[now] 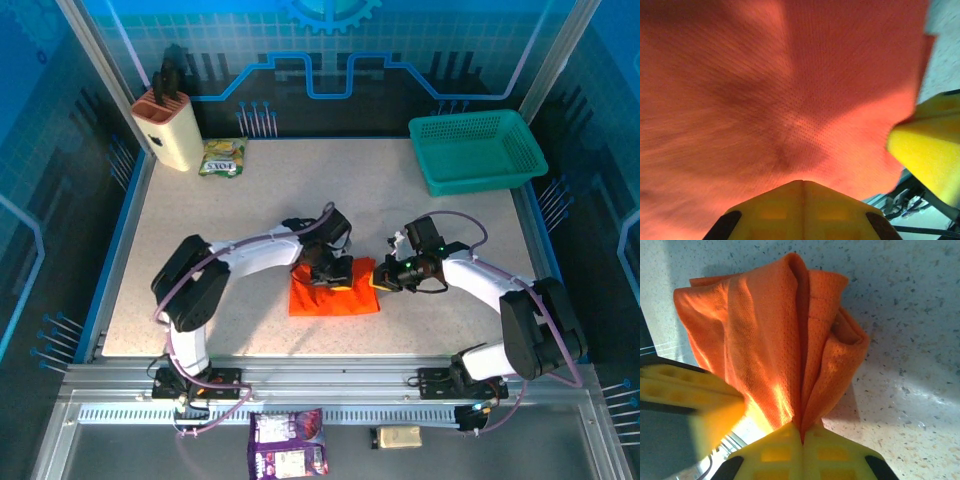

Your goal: Fold the inside-out t-shirt

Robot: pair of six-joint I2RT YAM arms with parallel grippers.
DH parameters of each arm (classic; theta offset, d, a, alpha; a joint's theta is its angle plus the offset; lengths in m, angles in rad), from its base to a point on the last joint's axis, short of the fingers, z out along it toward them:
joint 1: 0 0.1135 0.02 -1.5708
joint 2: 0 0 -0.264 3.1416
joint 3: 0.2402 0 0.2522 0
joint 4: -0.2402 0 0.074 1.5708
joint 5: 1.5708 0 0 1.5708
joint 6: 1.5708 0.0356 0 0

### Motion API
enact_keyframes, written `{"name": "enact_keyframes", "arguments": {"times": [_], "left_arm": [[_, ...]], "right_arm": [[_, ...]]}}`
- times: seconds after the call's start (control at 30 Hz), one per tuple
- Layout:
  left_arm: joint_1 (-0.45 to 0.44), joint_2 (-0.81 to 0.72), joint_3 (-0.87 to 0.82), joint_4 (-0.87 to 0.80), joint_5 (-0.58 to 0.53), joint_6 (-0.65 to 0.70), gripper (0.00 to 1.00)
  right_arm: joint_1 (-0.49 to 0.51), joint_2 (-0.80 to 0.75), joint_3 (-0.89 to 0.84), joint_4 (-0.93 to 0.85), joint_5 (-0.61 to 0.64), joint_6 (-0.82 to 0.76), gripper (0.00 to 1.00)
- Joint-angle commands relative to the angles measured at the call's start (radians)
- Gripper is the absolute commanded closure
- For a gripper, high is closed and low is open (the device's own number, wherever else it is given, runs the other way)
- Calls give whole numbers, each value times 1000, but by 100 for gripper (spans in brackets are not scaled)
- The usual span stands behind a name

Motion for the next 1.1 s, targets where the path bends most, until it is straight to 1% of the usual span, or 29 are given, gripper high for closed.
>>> {"name": "enact_keyframes", "arguments": {"times": [0.0, 0.1, 0.17, 0.27, 0.33, 0.4, 0.47, 0.53, 0.67, 0.8, 0.93, 1.07], "left_arm": [[-8, 68, 10, 7, 10, -32, 94], [-9, 111, 8, -21, -21, -15, 95], [-8, 120, 6, -28, -21, -8, 95], [-9, 115, 2, -25, -15, -6, 95], [-8, 109, 5, -24, -15, -7, 95], [-8, 104, 4, -29, -18, -6, 95], [-9, 99, 7, -34, -22, -7, 94], [-9, 98, 7, -37, -23, -4, 94], [-7, 95, 10, -50, -32, -1, 95], [-6, 93, 10, -57, -38, -1, 94], [-6, 91, 12, -64, -41, 0, 94], [-6, 91, 14, -68, -45, 0, 94]], "right_arm": [[-12, -6, -6, 45, -50, 23, 100], [-13, -14, -23, 87, -80, 46, 100], [-12, -15, -33, 109, -90, 56, 100], [-12, -6, -43, 119, -85, 50, 100], [-12, 6, -42, 104, -59, 28, 100], [-14, 17, -41, 87, -27, -2, 90], [-14, 38, -37, 69, 10, -40, 75], [-15, 60, -37, 57, 40, -68, 67], [-27, 85, -58, 84, 40, -90, 54], [-45, 101, -87, 135, 10, -88, 50], [-58, 122, -116, 223, -92, -68, 48], [-57, 130, -140, 261, -162, -57, 48]]}}
